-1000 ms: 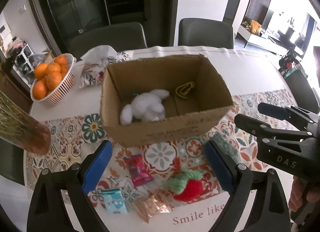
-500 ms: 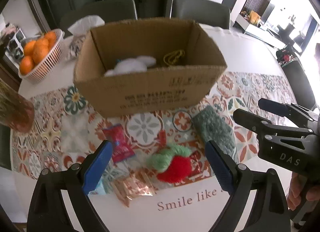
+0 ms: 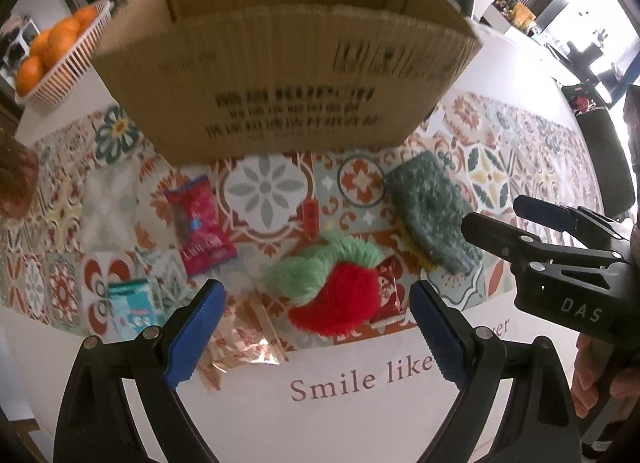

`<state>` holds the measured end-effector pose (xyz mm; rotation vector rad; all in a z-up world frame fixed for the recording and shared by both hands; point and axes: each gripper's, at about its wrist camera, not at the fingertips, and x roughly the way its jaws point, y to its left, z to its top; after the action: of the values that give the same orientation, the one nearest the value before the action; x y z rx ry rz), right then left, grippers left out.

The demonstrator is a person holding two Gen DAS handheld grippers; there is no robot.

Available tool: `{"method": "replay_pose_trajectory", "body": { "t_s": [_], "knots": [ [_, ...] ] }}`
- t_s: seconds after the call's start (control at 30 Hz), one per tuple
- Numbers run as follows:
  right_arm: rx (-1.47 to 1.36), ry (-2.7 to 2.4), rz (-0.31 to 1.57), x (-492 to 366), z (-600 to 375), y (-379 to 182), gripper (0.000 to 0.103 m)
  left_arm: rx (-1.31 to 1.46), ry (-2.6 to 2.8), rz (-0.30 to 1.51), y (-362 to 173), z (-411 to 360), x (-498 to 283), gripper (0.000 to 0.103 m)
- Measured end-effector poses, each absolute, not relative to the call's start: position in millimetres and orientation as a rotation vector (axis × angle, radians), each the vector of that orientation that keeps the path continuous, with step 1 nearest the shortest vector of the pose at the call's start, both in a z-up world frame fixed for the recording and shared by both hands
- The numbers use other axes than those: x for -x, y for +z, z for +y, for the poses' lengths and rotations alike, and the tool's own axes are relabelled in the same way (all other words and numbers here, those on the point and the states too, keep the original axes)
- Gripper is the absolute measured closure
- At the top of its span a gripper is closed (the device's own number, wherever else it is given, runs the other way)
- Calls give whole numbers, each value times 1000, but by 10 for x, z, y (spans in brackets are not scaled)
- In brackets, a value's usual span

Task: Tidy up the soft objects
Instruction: 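Grasp the red-green pompom with the left tool while the right tool grasps the grey glove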

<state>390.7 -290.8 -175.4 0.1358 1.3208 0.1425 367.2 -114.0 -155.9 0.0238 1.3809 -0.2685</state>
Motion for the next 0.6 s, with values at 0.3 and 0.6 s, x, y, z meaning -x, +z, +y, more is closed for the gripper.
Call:
{"method": "replay_pose_trajectory", "body": {
  "t_s": [0.3, 0.6],
  "knots": [
    [-176, 135, 1389, -3949, -2989, -2070, 25, 30, -268, 1479, -1923, -1185, -3713, 12],
    [-207, 128, 1445, -4026, -3012, -2356, 25, 88, -262, 1540, -2204, -1186, -3812, 17]
  ]
}}
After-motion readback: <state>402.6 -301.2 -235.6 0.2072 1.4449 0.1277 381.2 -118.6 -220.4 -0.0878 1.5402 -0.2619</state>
